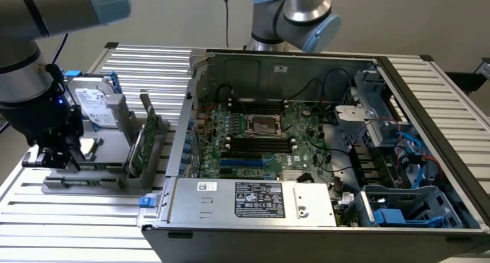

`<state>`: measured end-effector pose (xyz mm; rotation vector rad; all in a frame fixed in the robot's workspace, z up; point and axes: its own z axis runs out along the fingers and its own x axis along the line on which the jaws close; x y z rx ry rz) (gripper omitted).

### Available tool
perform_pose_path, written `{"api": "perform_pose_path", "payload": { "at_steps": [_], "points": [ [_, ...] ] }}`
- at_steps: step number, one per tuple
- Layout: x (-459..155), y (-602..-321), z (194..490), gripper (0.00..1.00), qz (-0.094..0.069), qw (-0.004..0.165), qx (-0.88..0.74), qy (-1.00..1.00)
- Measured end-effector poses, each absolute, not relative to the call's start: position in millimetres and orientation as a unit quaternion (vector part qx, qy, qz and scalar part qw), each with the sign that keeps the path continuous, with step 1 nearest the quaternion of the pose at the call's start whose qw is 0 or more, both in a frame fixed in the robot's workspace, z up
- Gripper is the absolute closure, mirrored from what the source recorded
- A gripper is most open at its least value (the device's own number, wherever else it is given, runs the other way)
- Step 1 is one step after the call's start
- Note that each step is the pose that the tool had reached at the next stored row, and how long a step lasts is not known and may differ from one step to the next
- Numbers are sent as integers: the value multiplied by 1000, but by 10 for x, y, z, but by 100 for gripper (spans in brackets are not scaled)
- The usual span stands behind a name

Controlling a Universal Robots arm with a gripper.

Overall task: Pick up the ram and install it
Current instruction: 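Pick up the ram and move it above insertion slot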

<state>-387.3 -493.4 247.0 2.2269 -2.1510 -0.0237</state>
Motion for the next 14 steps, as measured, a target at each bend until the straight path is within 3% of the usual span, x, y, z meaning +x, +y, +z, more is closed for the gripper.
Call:
{"api": "perform_pose_path", "payload": {
  "at_steps": [14],
  "points": [
    [-3873,-4962,2215,70,-8,23,719,-694]
  ]
}}
